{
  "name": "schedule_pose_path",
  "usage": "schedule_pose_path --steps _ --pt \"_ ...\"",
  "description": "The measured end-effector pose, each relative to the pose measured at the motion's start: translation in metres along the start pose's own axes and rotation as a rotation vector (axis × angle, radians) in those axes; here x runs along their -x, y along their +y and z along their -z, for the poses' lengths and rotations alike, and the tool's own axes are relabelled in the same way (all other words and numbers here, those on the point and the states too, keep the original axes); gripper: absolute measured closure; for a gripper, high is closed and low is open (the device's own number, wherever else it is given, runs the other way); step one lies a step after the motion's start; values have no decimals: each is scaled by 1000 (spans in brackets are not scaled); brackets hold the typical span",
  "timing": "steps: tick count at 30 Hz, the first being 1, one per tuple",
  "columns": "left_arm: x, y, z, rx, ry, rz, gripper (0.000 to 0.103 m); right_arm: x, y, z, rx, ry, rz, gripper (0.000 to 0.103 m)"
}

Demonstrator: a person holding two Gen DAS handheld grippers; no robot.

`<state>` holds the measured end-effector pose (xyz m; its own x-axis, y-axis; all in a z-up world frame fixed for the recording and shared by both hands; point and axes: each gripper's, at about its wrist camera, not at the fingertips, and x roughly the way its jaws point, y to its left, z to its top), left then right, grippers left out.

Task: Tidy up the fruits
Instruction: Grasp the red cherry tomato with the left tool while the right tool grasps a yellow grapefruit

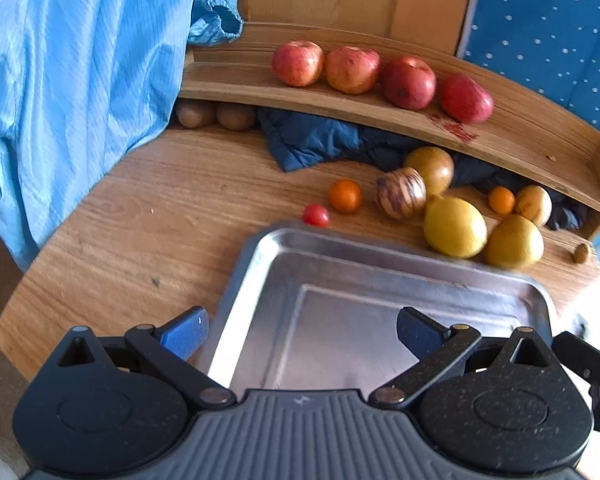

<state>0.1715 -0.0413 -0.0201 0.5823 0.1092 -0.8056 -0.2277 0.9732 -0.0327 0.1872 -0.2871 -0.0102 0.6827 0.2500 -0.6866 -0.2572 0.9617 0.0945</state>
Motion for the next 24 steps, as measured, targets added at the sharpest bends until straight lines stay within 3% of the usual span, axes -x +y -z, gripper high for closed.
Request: schedule_pose_path --steps 7,17,24 --pt "-33 9 -33 -107 56 13 1 -18 20 -14 5 6 15 1" --pt "-83 24 -75 -255 107 131 1 -57 60 -34 -7 79 -14 1" --pt "-111 30 -92 -341 160 256 10 -85 64 -55 -151 114 -23 3"
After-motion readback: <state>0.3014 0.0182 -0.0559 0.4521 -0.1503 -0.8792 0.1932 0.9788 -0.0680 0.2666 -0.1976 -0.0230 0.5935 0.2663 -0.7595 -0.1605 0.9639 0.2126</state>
